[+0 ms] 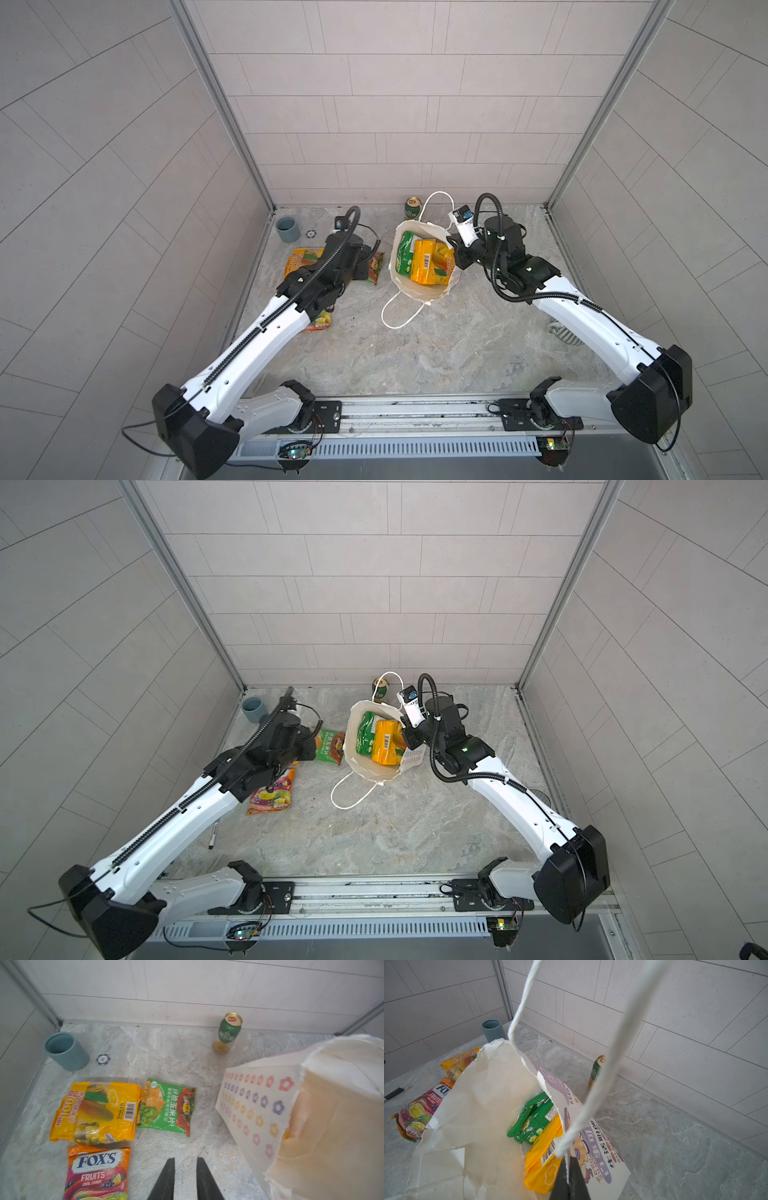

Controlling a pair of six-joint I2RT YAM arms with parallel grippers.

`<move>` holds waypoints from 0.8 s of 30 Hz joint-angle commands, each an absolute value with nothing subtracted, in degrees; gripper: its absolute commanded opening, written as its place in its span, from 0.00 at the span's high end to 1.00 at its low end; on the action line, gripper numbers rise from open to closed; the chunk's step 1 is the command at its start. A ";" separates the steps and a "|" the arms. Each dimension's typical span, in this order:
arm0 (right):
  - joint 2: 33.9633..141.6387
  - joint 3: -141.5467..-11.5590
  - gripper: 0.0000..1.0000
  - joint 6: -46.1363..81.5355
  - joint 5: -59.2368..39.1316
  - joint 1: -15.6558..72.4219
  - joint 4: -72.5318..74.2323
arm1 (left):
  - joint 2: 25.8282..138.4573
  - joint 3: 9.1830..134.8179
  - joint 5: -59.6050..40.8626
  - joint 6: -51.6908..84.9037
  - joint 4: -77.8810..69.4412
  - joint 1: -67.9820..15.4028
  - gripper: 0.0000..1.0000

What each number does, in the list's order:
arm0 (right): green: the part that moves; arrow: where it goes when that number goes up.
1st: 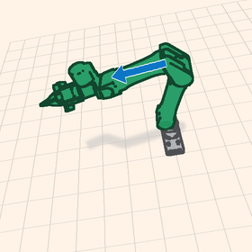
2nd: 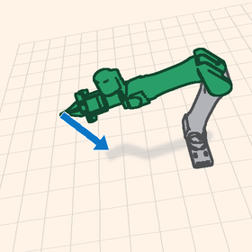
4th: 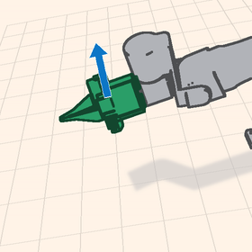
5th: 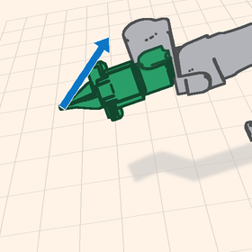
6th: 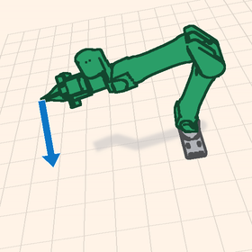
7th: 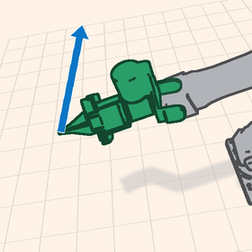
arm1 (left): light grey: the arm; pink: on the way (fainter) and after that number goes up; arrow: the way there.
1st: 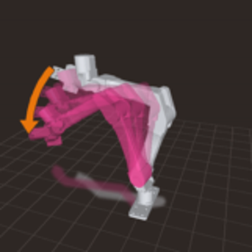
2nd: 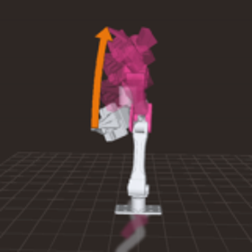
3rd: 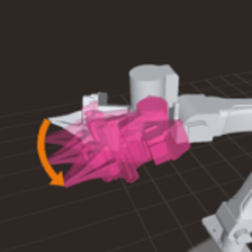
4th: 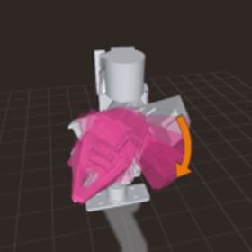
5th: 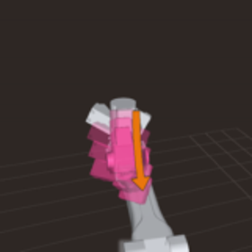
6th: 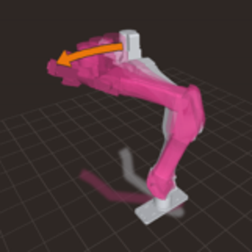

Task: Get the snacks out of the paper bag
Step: 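Move the left gripper over the bag opening and lower it inside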

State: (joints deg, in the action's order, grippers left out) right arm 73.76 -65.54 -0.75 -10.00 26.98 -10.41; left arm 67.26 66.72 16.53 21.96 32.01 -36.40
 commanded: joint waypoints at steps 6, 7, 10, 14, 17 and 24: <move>72.79 -64.28 1.00 3.23 -7.91 27.46 -6.90 | 68.78 65.07 12.54 16.87 18.19 -41.55 0.86; 72.54 -63.48 1.00 3.43 -8.29 27.66 -5.93 | 69.05 65.33 13.03 15.98 17.96 -42.36 0.87; 72.33 -62.52 1.00 3.77 -9.10 27.99 -4.21 | 70.96 66.99 12.82 13.70 19.08 -43.80 0.87; 71.65 -59.98 1.00 2.82 -10.68 29.23 -1.96 | 74.61 69.36 10.75 12.20 21.86 -44.93 0.87; 70.98 -58.46 1.00 2.07 -10.55 29.87 -1.94 | 76.13 69.43 10.46 11.61 21.62 -45.74 0.86; 66.32 -54.03 1.00 0.82 -12.28 31.35 1.33 | 78.88 69.93 9.41 11.57 19.66 -45.87 0.86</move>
